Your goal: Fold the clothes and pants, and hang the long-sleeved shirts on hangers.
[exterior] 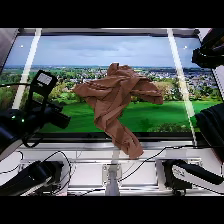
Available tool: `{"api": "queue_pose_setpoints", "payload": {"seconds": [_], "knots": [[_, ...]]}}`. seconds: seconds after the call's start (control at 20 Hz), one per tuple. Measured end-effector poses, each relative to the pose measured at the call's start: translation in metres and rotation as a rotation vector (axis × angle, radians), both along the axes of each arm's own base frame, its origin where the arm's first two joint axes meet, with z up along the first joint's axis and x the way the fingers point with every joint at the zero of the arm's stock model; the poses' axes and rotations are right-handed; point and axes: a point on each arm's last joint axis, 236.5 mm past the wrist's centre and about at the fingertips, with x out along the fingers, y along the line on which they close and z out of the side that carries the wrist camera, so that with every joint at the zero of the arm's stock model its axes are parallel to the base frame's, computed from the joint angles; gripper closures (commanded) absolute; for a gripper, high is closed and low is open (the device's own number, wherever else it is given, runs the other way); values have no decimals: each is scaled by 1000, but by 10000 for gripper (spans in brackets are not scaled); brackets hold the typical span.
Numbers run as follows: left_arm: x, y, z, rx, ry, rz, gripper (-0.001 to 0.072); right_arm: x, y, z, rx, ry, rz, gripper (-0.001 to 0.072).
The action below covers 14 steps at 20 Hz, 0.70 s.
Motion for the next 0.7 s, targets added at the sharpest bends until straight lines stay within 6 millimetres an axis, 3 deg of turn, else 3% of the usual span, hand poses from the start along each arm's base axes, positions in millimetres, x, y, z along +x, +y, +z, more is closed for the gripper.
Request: {"api": "queue_pose_setpoints", "payload": {"seconds": [0.4,0.45,0.5,0.55,0.7], "knots": [[0,0,0,0,0,0,669,0,0,0,0,0,0,677],[0,0,0,0,0,0,607,0,0,0,0,0,0,678],[0,0,0,0,1,0,346,0,0,0,0,0,0,677],[0,0,0,-1,2,0,179,0,0,0,0,0,0,677],[0,-2,-4,3,15,1,181,0,0,0,0,0,0,677]]}}
